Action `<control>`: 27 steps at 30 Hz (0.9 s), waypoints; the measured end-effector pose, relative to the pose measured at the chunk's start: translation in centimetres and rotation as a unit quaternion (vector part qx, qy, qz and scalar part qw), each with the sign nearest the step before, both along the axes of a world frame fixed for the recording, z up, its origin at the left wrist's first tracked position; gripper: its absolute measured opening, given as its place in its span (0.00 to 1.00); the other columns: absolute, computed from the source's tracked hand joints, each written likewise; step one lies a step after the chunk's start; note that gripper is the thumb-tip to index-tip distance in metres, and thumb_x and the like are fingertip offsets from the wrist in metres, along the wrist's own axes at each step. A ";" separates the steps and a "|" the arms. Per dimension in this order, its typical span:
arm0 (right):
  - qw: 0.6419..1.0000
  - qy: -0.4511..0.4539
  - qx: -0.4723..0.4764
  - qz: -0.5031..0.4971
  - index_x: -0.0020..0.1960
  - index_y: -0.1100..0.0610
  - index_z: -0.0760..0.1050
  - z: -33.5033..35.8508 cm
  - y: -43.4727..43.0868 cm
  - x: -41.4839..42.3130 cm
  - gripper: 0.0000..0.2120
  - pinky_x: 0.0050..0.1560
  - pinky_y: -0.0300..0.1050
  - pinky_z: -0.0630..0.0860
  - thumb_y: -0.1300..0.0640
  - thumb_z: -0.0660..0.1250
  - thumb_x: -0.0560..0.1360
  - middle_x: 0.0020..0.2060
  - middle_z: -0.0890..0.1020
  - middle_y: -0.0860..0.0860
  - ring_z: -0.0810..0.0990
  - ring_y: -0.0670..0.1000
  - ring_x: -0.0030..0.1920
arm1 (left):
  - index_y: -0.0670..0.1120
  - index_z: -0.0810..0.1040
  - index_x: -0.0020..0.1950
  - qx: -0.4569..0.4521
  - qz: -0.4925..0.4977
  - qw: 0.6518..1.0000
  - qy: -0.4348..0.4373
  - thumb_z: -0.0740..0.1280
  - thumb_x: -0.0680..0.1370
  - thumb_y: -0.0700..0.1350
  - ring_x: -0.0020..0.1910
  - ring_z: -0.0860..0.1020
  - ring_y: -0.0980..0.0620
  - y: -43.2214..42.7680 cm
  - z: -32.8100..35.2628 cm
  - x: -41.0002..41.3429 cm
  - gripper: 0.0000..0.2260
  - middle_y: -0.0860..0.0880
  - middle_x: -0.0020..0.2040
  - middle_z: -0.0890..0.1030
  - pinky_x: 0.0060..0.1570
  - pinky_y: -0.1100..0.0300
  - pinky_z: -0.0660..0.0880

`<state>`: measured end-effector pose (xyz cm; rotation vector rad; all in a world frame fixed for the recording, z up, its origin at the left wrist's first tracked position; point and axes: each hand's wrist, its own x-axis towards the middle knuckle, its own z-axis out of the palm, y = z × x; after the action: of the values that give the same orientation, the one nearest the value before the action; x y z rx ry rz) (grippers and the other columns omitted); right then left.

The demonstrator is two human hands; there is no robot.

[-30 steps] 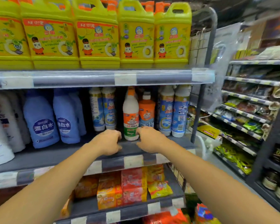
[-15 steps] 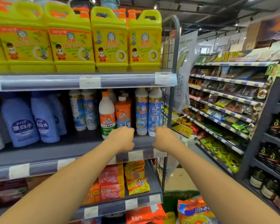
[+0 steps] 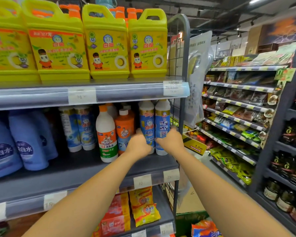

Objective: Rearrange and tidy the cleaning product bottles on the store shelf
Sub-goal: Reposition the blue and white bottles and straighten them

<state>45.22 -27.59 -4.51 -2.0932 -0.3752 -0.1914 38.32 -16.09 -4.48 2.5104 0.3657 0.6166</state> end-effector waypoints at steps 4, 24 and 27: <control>0.997 -0.008 0.067 -0.022 0.60 0.60 0.68 -0.4 1.2 1.2 0.30 0.43 0.42 0.72 0.54 0.78 0.65 0.55 0.80 0.58 0.80 0.57 0.53 | 0.37 0.69 0.64 -0.029 0.036 0.998 -0.038 0.70 0.75 0.44 0.57 0.78 0.38 0.4 -0.9 2.5 0.22 0.37 0.60 0.77 0.54 0.50 0.75; 0.993 -0.026 0.113 -0.014 0.61 0.60 0.70 1.3 1.4 1.8 0.28 0.46 0.43 0.72 0.57 0.78 0.66 0.56 0.80 0.57 0.79 0.58 0.55 | 0.47 0.75 0.49 -0.179 0.109 0.977 -0.030 0.77 0.66 0.45 0.53 0.82 0.44 -0.1 1.7 4.8 0.16 0.44 0.56 0.83 0.51 0.53 0.80; 0.993 -0.043 0.106 -0.014 0.60 0.60 0.67 1.2 0.7 1.0 0.30 0.43 0.43 0.71 0.57 0.78 0.64 0.52 0.80 0.56 0.79 0.55 0.49 | 0.48 0.73 0.46 -0.159 0.086 0.982 -0.057 0.76 0.66 0.42 0.51 0.82 0.43 -0.6 1.4 3.6 0.15 0.43 0.53 0.83 0.51 0.50 0.80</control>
<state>46.20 -26.85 -3.33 -1.8853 -0.3605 -0.3248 41.96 -16.66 -3.05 2.1434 0.5945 0.7044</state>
